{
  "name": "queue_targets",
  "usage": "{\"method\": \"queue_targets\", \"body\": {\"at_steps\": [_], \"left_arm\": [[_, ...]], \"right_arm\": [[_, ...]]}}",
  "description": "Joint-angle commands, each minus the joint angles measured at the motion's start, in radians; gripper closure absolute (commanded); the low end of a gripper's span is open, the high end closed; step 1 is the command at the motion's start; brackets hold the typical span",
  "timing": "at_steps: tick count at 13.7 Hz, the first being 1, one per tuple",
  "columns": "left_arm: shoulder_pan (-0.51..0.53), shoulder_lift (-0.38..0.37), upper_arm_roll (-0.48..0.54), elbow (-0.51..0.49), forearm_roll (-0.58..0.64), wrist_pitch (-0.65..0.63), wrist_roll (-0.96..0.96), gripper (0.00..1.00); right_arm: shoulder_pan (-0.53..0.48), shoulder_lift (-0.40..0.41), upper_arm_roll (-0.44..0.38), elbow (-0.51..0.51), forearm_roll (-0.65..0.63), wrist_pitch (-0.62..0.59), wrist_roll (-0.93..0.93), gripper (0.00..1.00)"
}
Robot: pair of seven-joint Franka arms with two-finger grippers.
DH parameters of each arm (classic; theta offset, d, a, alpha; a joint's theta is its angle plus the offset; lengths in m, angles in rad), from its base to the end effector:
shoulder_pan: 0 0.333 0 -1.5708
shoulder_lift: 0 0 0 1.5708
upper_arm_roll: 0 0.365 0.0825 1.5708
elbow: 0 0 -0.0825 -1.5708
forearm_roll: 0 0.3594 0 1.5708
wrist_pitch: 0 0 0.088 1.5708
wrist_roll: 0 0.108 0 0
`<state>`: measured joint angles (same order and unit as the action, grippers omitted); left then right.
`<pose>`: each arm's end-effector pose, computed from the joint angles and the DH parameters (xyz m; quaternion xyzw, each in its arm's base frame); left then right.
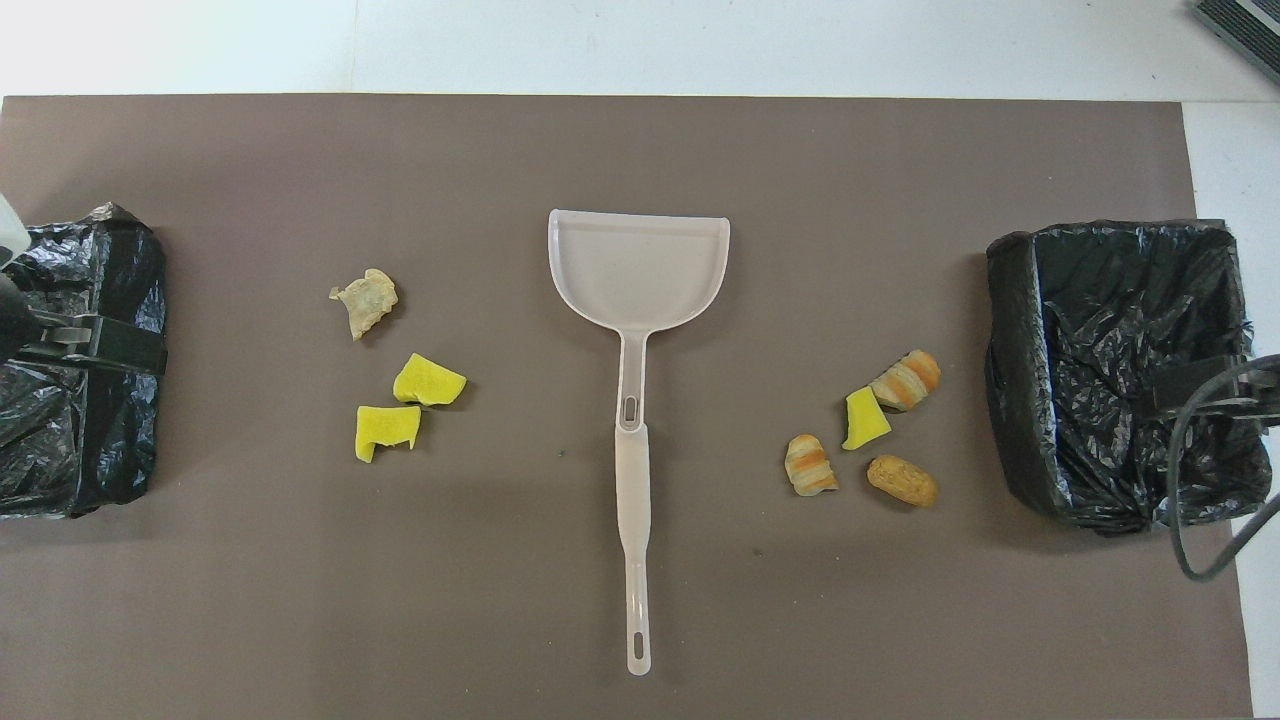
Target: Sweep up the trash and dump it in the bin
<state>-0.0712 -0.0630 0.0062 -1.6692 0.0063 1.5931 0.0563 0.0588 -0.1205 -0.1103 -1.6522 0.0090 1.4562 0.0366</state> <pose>0.5070 -0.0322 0.6631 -0.9981 0.0607 0.0065 0.0030 0.4730 -0.0276 0.6871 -0.9983 0.0430 0.0380 0.0114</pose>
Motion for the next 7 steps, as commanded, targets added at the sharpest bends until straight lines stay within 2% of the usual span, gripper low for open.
{"method": "queue_targets", "body": {"at_steps": [1,7], "left_arm": [[0.001,-0.014,0.005,-0.009,-0.006,0.008,0.011,0.0],[0.001,-0.014,0.005,-0.01,-0.006,0.008,0.011,0.0]], "right_arm": [[-0.001,-0.022,0.0,-0.028,-0.029,0.016,0.008,0.0],[-0.001,-0.016,0.0,-0.02,-0.047,0.039,0.014,0.0]]}}
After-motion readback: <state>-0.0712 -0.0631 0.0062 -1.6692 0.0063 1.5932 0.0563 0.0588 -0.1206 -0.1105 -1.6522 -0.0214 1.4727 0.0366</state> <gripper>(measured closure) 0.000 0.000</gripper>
